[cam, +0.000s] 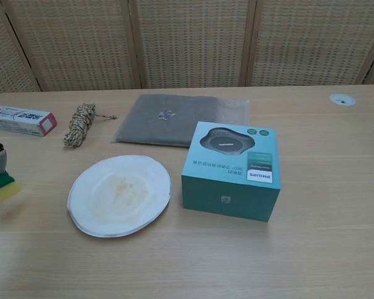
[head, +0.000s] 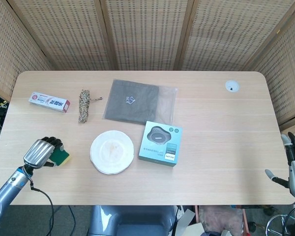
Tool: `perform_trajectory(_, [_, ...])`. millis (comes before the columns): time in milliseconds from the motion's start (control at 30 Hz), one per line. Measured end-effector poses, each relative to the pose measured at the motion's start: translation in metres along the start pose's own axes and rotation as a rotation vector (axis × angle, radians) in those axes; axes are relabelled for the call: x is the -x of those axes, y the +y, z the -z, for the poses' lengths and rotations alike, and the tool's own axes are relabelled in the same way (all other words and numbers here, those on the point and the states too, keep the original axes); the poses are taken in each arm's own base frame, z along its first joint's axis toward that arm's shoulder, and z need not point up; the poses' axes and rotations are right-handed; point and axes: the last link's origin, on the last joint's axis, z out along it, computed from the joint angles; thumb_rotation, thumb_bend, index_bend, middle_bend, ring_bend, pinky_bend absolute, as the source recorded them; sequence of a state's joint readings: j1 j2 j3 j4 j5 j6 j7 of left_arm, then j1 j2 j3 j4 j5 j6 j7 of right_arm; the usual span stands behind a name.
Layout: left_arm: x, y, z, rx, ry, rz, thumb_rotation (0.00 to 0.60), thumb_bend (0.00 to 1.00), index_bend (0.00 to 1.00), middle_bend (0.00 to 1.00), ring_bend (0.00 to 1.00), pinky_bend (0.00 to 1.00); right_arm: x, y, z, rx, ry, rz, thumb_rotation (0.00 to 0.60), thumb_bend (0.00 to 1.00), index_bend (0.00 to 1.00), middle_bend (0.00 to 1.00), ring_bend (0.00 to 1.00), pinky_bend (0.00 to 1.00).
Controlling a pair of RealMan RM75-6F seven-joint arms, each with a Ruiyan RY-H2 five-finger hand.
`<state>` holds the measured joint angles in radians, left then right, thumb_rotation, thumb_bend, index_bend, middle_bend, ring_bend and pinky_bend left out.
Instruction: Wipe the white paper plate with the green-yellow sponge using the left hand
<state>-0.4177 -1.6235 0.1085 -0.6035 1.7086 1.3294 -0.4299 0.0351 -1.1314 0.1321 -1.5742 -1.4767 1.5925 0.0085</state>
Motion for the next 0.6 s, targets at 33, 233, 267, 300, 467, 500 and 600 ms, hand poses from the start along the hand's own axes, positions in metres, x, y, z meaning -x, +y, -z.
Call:
perform_trajectory(33, [-0.002, 0.003, -0.003, 0.004, 0.013, 0.018, 0.6, 0.02, 0.53, 0.45, 0.34, 0.43, 0.0, 0.0, 0.0, -0.001, 0.0, 0.001, 0.6, 0.0, 0.0, 0.0, 0.0, 0.0])
perform_trajectory(233, [-0.019, 0.031, -0.032, 0.041, 0.076, 0.153, 0.6, 0.02, 0.53, 0.45, 0.34, 0.43, 0.001, -0.001, 0.0, -0.004, -0.001, 0.009, 0.6, 0.0, 0.0, 0.0, 0.0, 0.0])
perform_trajectory(267, [-0.022, 0.039, -0.04, 0.05, 0.083, 0.184, 0.6, 0.02, 0.53, 0.45, 0.34, 0.43, 0.001, -0.001, 0.0, -0.005, -0.001, 0.01, 0.6, 0.0, 0.0, 0.0, 0.0, 0.0])
perform_trajectory(300, [-0.025, 0.045, -0.047, 0.057, 0.086, 0.208, 0.6, 0.02, 0.53, 0.45, 0.34, 0.43, 0.001, -0.002, 0.0, -0.005, -0.002, 0.012, 0.6, 0.0, 0.0, 0.0, 0.0, 0.0])
perform_trajectory(467, [-0.037, 0.081, -0.085, 0.084, 0.069, 0.303, 0.6, 0.02, 0.53, 0.45, 0.34, 0.43, 0.002, -0.002, -0.001, 0.0, -0.003, 0.017, 0.6, 0.0, 0.0, 0.0, 0.0, 0.0])
perform_trajectory(500, [-0.038, 0.086, -0.091, 0.086, 0.06, 0.31, 0.6, 0.02, 0.53, 0.45, 0.34, 0.43, 0.002, -0.001, -0.002, 0.002, -0.004, 0.017, 0.6, 0.0, 0.0, 0.0, 0.0, 0.0])
perform_trajectory(600, [-0.035, 0.102, -0.105, 0.087, 0.023, 0.342, 0.6, 0.02, 0.54, 0.46, 0.35, 0.44, 0.002, -0.001, -0.002, 0.008, -0.006, 0.016, 0.6, 0.0, 0.0, 0.0, 0.0, 0.0])
